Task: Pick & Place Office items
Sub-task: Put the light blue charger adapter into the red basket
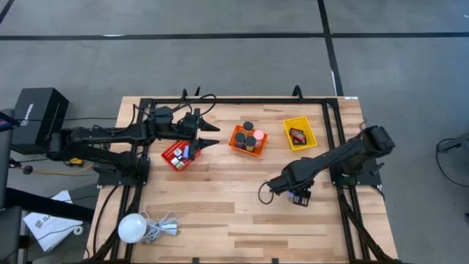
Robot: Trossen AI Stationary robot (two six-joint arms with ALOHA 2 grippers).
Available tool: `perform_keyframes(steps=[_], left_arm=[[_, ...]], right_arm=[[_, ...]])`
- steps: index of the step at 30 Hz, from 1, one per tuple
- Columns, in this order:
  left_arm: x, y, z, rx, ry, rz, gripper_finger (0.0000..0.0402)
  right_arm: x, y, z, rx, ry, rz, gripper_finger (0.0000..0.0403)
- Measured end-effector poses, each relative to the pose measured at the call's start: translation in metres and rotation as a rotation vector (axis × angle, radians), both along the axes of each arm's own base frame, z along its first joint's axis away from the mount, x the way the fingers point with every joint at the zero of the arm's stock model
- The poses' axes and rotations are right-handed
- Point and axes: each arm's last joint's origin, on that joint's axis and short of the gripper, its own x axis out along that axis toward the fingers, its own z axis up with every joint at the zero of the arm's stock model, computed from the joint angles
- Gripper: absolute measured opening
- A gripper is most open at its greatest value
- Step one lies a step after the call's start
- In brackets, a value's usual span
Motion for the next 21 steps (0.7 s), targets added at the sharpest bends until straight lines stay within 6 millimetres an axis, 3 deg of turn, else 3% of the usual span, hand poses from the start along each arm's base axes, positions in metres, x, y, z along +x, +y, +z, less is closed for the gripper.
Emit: perform_keyframes(steps=[5, 12, 21], left_arm=[[0.000, 0.000, 0.000, 0.000, 0.000, 0.000, 0.0214], [0.000, 0.000, 0.000, 0.010, -0.001, -0.001, 0.0214], [0.000, 0.000, 0.000, 0.009, -0.001, 0.000, 0.0214]], right_arm=[[-0.014, 0.007, 0.001, 0.152, -0.305, -0.040, 0.0240], [-0.060, 0.003, -0.004, 0.131, -0.344, -0.213, 0.0240], [-0.053, 0.006, -0.014, 0.082, -0.505, -0.208, 0.0240]])
